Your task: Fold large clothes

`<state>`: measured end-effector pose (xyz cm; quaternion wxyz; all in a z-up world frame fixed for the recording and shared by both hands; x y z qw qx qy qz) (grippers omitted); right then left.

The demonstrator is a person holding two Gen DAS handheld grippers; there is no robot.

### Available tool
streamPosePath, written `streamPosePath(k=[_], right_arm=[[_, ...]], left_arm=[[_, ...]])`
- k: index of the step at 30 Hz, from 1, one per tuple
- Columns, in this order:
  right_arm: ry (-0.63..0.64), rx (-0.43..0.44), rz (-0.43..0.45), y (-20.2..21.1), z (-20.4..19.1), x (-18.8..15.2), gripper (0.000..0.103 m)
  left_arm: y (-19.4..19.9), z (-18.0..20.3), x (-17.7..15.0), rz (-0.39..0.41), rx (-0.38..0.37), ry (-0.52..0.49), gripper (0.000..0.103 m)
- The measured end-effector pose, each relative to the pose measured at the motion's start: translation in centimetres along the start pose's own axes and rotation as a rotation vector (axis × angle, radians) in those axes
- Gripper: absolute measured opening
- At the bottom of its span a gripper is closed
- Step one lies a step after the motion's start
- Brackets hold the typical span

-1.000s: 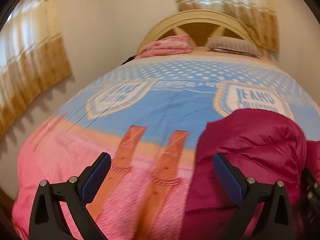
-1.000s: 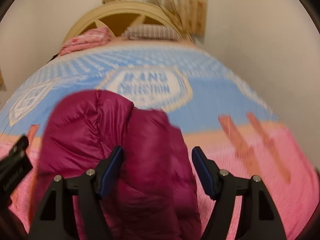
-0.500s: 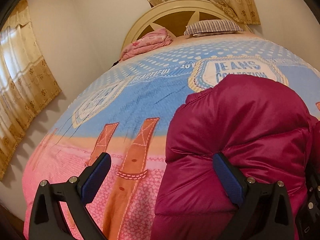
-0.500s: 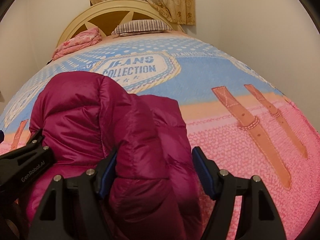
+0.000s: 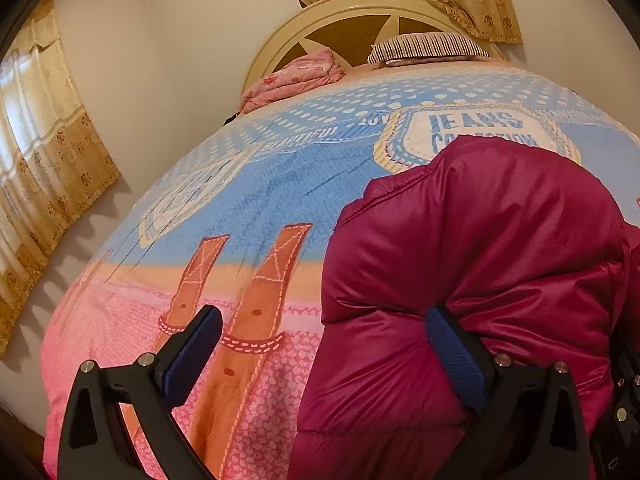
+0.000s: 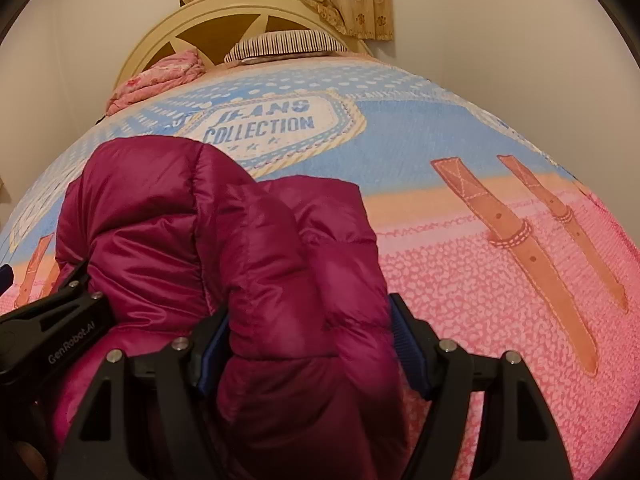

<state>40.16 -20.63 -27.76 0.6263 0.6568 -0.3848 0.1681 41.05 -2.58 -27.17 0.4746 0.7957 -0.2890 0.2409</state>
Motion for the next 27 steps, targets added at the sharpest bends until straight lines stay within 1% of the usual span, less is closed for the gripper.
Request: streamPosePath(k=[18, 19, 20, 21, 22, 23, 24, 25, 27], right_arm=[[0.002, -0.003, -0.026, -0.5, -0.1, 0.0, 0.074], [0.008, 0.005, -0.033, -0.3, -0.1, 0.1, 0.074], [0.015, 0.01, -0.039, 0.2, 0.0, 0.4, 0.076], [0.015, 0.013, -0.039, 0.6, 0.0, 0.6, 0.076], [0.004, 0.032, -0.02, 2.0, 0.2, 1.4, 0.08], [-0.007, 0.039, 0.001, 2.8, 0.3, 1.9, 0.084], [-0.018, 0.042, 0.037, 4.0, 0.4, 2.9, 0.084], [-0.026, 0.048, 0.081, 5.4, 0.3, 4.4, 0.084], [-0.057, 0.08, 0.104, 6.3, -0.3, 6.1, 0.084]], left_arm=[[-0.4, -0.1, -0.1, -0.02, -0.022, 0.001, 0.102], [-0.2, -0.2, 0.0, -0.022, -0.03, -0.003, 0.102], [0.2, -0.5, 0.2, -0.028, -0.056, -0.001, 0.102], [0.8, -1.3, 0.5, -0.022, -0.077, 0.026, 0.102], [1.4, -2.1, 0.9, -0.003, -0.093, 0.055, 0.102], [2.3, -3.2, 1.7, 0.031, -0.108, 0.09, 0.102], [2.8, -4.2, 2.6, 0.057, -0.108, 0.117, 0.102], [3.0, -4.7, 3.2, 0.063, -0.106, 0.137, 0.102], [2.5, -5.5, 5.0, 0.047, -0.106, 0.186, 0.102]])
Point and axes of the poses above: each gripper's, at about its wrist camera, not at the fingertips, and y roughly against the way its jaws point, z to its right, x to its top, the point moved 8 cm from there along -y, roughly the way its jaws point, and after that the axes turned 10 degrees about -y, right-handed, at the moved point
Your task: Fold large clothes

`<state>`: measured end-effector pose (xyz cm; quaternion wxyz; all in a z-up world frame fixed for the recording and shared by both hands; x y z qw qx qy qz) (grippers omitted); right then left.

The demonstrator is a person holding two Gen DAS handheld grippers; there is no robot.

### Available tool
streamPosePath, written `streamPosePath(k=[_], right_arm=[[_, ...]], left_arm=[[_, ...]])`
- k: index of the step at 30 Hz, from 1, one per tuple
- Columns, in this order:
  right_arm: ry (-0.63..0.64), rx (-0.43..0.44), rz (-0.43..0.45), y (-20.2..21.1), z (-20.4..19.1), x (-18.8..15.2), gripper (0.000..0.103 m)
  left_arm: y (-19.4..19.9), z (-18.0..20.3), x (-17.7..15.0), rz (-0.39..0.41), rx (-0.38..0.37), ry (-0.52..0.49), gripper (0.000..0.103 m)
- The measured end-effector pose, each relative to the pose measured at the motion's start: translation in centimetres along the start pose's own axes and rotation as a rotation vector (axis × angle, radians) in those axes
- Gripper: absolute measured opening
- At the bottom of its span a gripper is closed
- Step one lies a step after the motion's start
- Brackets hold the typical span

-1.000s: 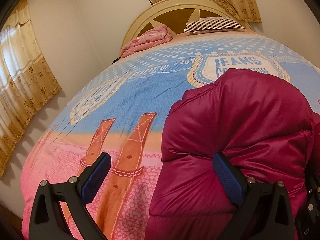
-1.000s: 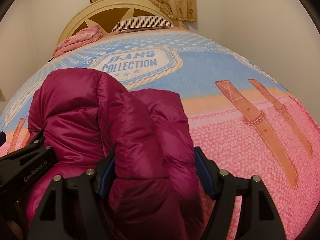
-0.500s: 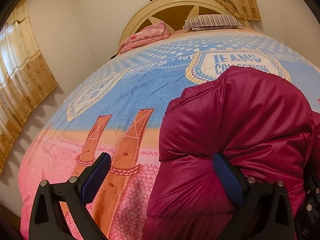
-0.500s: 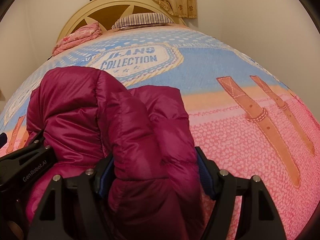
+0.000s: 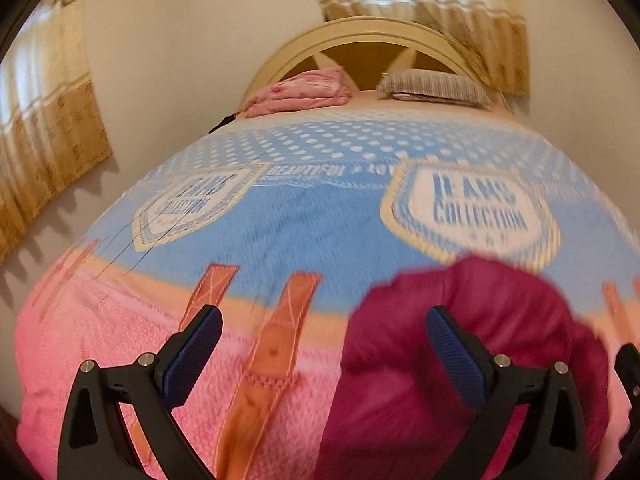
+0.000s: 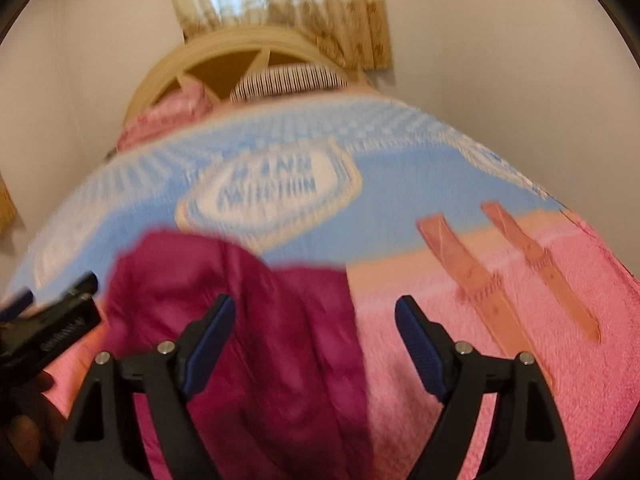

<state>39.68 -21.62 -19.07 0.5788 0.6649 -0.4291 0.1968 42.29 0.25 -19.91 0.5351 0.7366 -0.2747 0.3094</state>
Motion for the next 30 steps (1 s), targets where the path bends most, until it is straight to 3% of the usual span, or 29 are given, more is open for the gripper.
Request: streamPosePath(k=[4, 7, 10, 18, 30], right_arm=[[-0.019, 0.013, -0.045, -3.6, -2.4, 1.6, 0.075], [0.008, -0.029, -0.123, -7.5, -2.6, -0.2, 0.071], [-0.016, -0.037, -0.155, -8.8, -1.5, -1.8, 0.071], [-0.008, -0.038, -0.144, -9.6, -1.1, -3.0, 0.071], [-0.025, -0.031, -0.159, -10.3, -0.7, -3.7, 0.072]], left_arm=[[-2.7, 1.2, 1.0, -0.054, 0.054, -0.012, 0.102], [-5.7, 2.7, -0.6, -0.122, 0.077, -0.082, 0.102], [-7.1, 3.1, -2.0, -0.139, 0.047, -0.073, 0.102], [-8.7, 3.5, -3.5, -0.159, -0.024, -0.012, 0.102], [-8.4, 3.7, -3.8, -0.133, 0.003, -0.028, 0.102]])
Point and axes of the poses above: each gripper's, at about its wrist camera, not at the fingertips, and y roughly against the way its jaws point, z to its right, x to its top, the point moved 8 cm from there along -y, roughly the way its jaws point, and after that the axes turned 10 degrees about -y, right-handed, at the moved point
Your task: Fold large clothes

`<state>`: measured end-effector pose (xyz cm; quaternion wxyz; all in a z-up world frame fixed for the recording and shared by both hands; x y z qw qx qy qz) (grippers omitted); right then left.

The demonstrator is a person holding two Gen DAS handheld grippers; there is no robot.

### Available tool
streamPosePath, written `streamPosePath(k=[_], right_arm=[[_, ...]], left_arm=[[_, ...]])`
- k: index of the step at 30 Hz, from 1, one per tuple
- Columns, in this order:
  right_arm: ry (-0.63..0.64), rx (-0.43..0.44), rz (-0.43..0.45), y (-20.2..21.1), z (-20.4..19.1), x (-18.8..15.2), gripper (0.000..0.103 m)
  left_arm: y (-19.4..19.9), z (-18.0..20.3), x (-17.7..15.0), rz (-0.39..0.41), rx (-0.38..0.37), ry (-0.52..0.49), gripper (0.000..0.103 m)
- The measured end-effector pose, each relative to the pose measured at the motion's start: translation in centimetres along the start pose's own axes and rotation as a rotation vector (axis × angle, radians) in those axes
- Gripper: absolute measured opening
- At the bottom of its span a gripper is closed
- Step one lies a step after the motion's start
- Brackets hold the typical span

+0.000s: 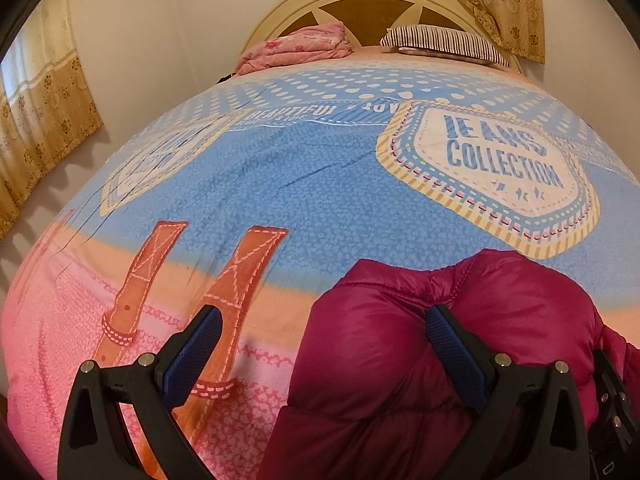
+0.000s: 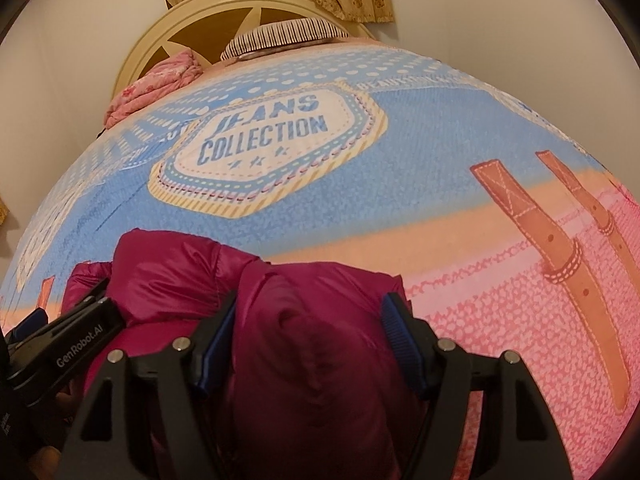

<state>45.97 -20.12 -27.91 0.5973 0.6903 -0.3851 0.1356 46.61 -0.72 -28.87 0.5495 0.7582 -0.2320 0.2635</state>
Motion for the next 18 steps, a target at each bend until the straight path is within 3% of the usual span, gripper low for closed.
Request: streamPosePath(k=[18], right_arm=[[0.021, -0.033, -0.012, -0.53, 0.01, -0.37, 0.074]], left_arm=[[0.08, 0.04, -0.04, 0.005, 0.006, -0.002, 0.102]])
Point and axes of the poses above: each gripper's, at about its wrist camera, not at the fingertips, and y roughly against the way its jaws point, z to its right, x to its top, the point moved 8 cm from there along -y, roughly the way its jaws point, and after that the axes turned 10 degrees about -y, right-handed, at the moved point
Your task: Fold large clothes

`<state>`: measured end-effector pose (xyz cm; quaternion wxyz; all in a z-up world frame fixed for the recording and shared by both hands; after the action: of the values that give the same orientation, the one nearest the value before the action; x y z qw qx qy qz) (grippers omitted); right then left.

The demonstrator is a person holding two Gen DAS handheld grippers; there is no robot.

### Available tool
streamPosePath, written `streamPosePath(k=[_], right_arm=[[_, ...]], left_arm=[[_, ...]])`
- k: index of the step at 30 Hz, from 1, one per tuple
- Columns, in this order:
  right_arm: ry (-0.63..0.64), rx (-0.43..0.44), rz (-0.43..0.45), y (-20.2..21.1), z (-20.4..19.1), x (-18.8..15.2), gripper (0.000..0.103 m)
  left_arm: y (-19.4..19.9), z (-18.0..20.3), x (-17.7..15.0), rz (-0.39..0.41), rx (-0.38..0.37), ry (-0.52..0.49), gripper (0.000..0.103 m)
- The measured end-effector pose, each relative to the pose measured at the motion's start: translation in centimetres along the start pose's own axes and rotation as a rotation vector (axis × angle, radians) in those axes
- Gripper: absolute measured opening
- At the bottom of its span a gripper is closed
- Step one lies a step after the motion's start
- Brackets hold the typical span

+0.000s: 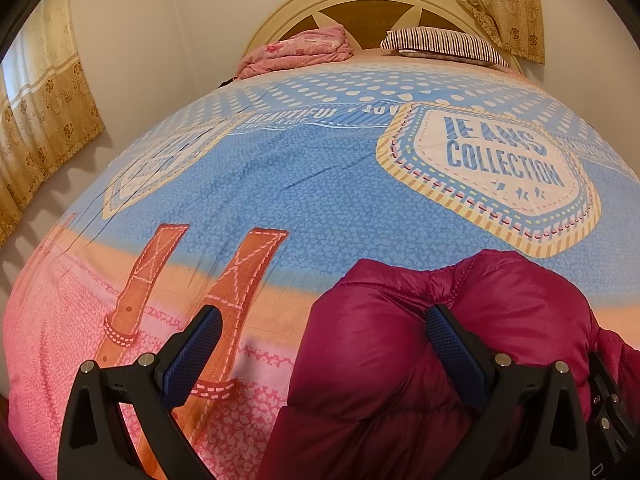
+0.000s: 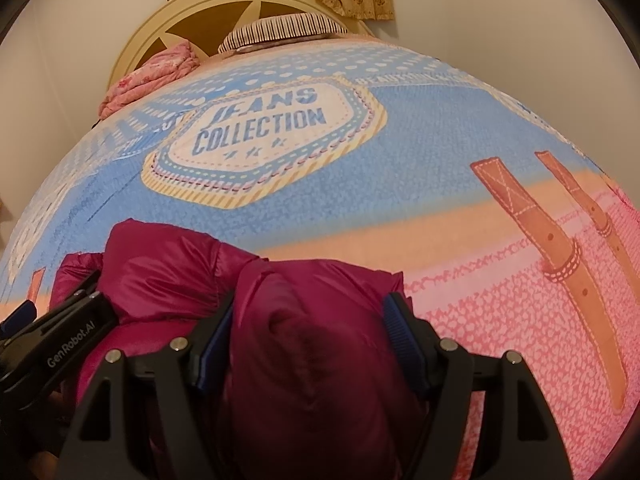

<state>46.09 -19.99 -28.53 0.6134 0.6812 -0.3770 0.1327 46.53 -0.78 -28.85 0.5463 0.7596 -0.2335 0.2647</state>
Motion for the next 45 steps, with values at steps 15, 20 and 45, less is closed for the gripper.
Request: streamPosePath(k=[15, 20, 45], right_arm=[[0.026, -0.038, -0.009, -0.33, -0.24, -0.2, 0.076], [0.031, -0.045, -0.011, -0.4, -0.32, -0.2, 0.076], [0.045, -0.064, -0.015, -0.71, -0.43, -0.17, 0.077]], left_arm=[[-0.04, -0.13, 0.01, -0.003, 0.004, -0.005, 0.102], [-0.32, -0.12, -0.07, -0.007, 0.006, -0.011, 0.102], [-0.45, 0.0, -0.02, -0.009, 0.008, -0.012, 0.102]])
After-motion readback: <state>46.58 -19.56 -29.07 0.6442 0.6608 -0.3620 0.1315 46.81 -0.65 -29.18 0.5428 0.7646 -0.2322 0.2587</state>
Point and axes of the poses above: each gripper's, at about its wrist camera, not at the fingertips, and y roughly against the way its jaws point, z to its right, x to its top, the point moved 8 cm from there along -y, roughly the way its jaws point, and after that the axes turned 10 degrees about -y, right-handed, at the moved point
